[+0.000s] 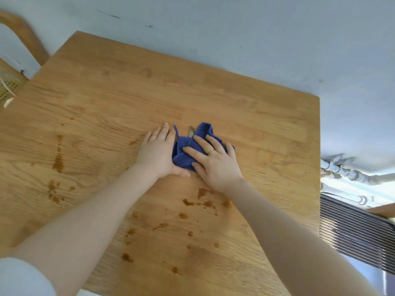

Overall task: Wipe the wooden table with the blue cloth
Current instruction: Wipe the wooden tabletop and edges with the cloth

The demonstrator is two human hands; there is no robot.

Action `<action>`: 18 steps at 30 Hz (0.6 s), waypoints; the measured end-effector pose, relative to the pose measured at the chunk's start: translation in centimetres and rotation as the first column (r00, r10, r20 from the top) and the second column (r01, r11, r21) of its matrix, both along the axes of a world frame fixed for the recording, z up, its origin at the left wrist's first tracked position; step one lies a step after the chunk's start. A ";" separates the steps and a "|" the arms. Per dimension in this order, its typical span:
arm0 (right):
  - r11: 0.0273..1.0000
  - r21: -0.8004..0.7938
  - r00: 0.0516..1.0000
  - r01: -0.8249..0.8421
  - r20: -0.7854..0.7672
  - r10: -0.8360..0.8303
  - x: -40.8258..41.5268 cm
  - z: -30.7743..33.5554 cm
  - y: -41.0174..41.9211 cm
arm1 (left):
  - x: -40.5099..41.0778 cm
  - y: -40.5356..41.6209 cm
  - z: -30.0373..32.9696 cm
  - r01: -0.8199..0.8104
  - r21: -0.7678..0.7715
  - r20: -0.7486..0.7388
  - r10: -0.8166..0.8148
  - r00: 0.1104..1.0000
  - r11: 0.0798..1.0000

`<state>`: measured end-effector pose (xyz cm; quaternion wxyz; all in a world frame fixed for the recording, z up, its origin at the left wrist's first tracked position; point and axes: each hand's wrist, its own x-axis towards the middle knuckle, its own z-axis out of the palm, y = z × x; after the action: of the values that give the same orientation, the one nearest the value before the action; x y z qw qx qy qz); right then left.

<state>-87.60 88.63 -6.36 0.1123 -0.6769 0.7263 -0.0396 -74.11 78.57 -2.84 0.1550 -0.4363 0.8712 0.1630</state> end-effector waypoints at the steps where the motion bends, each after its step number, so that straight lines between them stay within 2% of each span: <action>1: 1.000 -0.013 1.000 0.025 0.000 -0.025 -0.8 -0.1 -0.9 | -0.1 0.1 0.0 0.003 -0.009 0.004 -0.003 1.000 1.000; 6: 0.945 -0.028 0.946 0.325 0.011 -0.324 -2.8 -0.6 -6.4 | 0.5 0.0 -0.6 0.027 -0.024 -0.012 -0.027 1.000 0.999; 8: 0.925 -0.027 0.926 0.378 0.015 -0.378 -1.8 -0.4 -6.5 | 0.8 -0.4 -0.6 0.044 -0.007 -0.035 -0.044 0.998 0.999; 13: 0.981 -0.080 0.984 0.178 0.010 -0.178 3.3 -0.8 -2.2 | 2.2 -2.6 0.7 0.099 0.151 -0.165 -0.074 0.983 0.984; 15: 0.988 -0.047 0.989 0.146 0.037 -0.144 3.4 -0.7 -1.8 | 2.8 -3.3 1.1 0.145 0.145 -0.161 -0.121 0.979 0.979; 17: 0.982 -0.018 0.981 0.188 0.049 -0.187 2.3 -0.4 -2.2 | 3.0 -3.8 1.2 0.191 0.081 -0.119 -0.180 0.976 0.978; 18: 0.964 -0.025 0.963 0.265 0.055 -0.263 1.4 -0.3 -2.3 | 3.0 -3.9 1.2 0.206 0.054 -0.105 -0.200 0.974 0.977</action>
<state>-86.22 86.36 -6.69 0.1136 -0.5746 0.8062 -0.0832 -71.11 74.62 -1.62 0.1414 -0.3310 0.9122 0.1960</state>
